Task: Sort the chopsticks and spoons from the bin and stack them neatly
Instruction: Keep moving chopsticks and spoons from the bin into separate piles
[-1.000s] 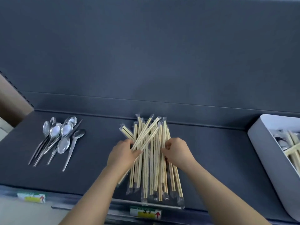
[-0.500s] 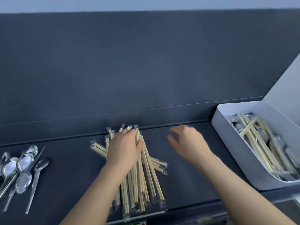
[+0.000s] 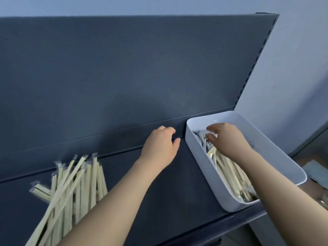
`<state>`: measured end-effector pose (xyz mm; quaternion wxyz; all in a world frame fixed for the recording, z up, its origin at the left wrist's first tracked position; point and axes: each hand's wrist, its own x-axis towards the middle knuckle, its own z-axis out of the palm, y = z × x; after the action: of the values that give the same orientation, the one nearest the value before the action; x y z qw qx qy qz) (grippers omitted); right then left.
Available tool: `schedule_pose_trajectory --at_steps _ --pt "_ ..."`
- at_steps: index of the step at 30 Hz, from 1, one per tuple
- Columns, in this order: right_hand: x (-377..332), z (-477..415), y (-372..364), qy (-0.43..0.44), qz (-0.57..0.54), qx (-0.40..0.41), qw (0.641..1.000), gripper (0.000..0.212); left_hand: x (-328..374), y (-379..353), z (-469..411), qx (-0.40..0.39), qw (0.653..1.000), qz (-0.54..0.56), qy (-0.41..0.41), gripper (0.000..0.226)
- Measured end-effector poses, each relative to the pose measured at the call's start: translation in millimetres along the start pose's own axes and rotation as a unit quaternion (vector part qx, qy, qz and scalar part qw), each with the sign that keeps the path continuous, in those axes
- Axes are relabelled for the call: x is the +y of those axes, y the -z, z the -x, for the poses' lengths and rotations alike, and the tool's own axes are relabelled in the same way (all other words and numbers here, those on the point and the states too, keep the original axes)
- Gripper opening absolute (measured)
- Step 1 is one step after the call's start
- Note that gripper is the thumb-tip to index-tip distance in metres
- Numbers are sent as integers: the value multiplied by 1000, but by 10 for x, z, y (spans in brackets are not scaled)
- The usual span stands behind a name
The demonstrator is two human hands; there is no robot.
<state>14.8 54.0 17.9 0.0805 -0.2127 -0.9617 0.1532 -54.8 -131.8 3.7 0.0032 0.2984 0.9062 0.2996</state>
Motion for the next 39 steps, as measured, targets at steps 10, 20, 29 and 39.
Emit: schedule_pose_trajectory --at_steps 10,20,29,39 --pt "987 -575 -97 9 -1 -86 996 13 649 -852 -884 -71 996 16 44 25" --pt "1318 -734 -314 -27 -55 -151 987 40 795 -1287 -1272 -222 958 -103 147 41" --pt "1480 -799 -322 -67 -201 -125 969 29 765 -1377 -1374 -261 940 -67 210 38" --pt "1590 -816 -316 -102 -205 -160 960 32 720 -1522 -1376 -278 934 -57 217 39"
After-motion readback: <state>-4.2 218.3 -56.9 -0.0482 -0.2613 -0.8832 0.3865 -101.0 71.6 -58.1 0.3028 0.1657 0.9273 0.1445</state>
